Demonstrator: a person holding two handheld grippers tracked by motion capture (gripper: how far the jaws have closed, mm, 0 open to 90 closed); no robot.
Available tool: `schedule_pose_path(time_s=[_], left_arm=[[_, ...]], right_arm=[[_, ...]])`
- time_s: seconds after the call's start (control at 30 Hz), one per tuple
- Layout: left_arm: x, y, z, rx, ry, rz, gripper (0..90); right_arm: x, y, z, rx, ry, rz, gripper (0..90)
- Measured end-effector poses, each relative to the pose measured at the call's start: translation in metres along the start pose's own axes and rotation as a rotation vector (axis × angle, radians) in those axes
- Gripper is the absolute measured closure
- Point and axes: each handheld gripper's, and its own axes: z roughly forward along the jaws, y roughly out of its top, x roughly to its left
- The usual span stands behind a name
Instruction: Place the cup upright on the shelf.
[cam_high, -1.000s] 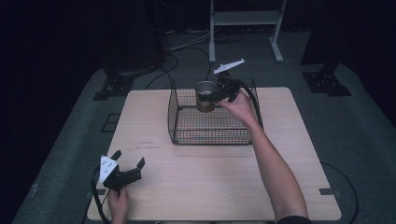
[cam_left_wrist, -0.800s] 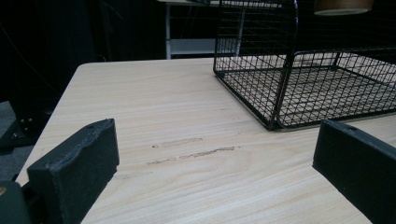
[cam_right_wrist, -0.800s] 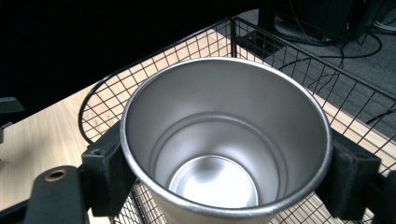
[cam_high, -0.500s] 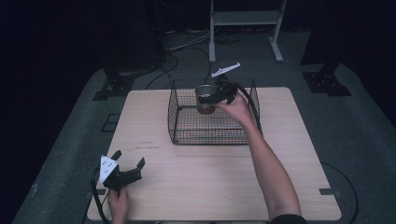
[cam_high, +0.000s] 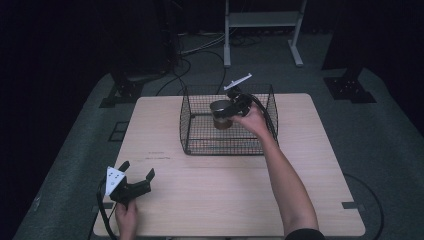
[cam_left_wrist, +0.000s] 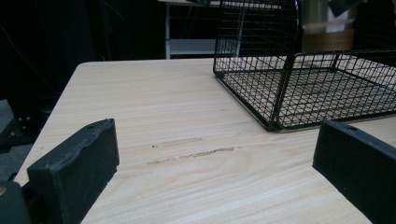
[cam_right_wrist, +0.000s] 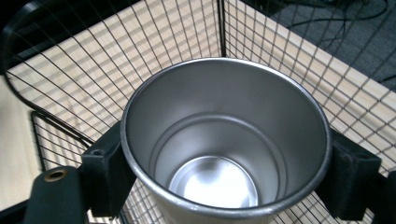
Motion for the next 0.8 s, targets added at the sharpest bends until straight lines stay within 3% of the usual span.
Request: schedule_pose_path(time_s=[0.27, 0.8], left_arm=[[0.000, 0.000, 0.000, 0.002, -0.004, 0.004, 0.0], [0.001, 0.000, 0.001, 0.004, -0.005, 0.007, 0.0]], right_arm=[[-0.005, -0.004, 0.011, 0.034, 0.010, 0.003, 17.6], [-0.018, -0.019, 0.031, 0.125, -0.017, 0.021, 17.3]])
